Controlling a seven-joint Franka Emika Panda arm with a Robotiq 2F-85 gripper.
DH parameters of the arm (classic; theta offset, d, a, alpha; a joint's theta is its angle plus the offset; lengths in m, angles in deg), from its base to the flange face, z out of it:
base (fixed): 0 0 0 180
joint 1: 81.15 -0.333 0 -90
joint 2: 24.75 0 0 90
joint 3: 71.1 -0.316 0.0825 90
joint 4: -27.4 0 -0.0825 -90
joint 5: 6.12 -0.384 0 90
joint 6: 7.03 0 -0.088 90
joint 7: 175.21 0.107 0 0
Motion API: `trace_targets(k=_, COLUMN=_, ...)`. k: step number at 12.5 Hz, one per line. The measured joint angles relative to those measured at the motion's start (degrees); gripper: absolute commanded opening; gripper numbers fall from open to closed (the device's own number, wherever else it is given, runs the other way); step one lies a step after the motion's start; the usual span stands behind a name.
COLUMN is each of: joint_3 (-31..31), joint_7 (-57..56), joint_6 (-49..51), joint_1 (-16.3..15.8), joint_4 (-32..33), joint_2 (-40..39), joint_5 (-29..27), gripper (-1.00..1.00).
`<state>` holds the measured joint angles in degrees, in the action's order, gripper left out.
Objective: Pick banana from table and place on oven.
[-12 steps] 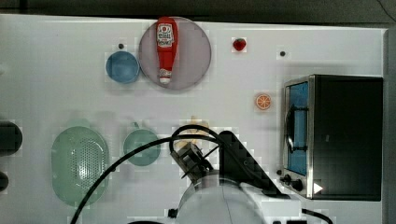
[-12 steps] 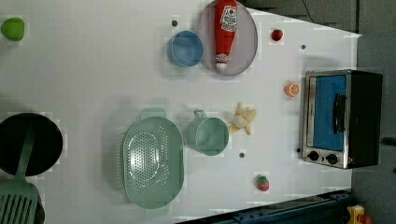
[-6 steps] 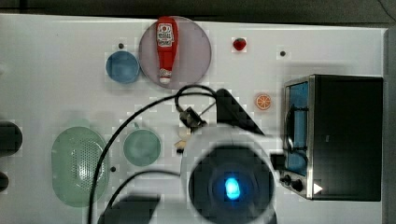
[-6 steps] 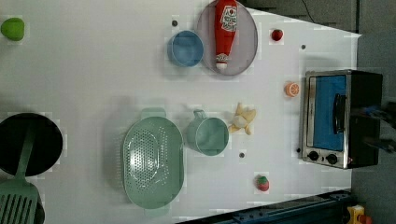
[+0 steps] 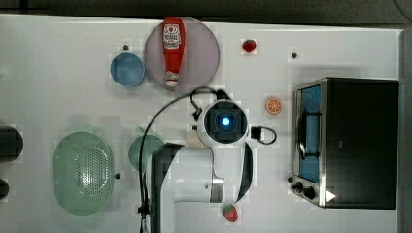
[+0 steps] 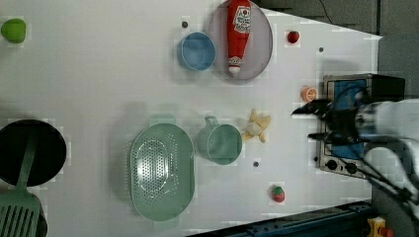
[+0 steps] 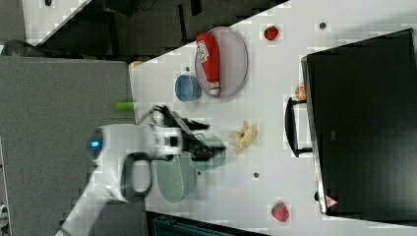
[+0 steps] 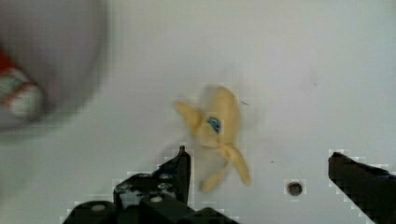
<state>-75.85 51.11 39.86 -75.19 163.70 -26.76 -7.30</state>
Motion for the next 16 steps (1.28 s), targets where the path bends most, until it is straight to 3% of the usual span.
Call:
trace_targets(k=5, joint_3=0.0, joint_7=-0.5, joint_6=-11.8, joint_1=0.0, joint_4=3.1, joint_2=-11.0, joint_5=0.4, gripper=1.0)
trace_targets(k=10, joint_3=-1.2, joint_7=-1.0, joint_6=-19.2, joint_1=-1.2, joint_4=3.2, joint_2=-16.2, joint_5=1.8, gripper=1.0)
trace_targets(k=11, joint_3=-1.6, joint_7=-1.0, joint_6=-22.6, joint_1=-1.6, joint_4=3.4, joint_2=-17.5, joint_5=1.3, gripper=0.93)
trace_targets(k=16, joint_3=-1.8, joint_7=-1.0, joint_6=-25.3, joint_1=-2.8, joint_4=5.6, joint_2=-19.5, joint_5=0.2, gripper=-0.28)
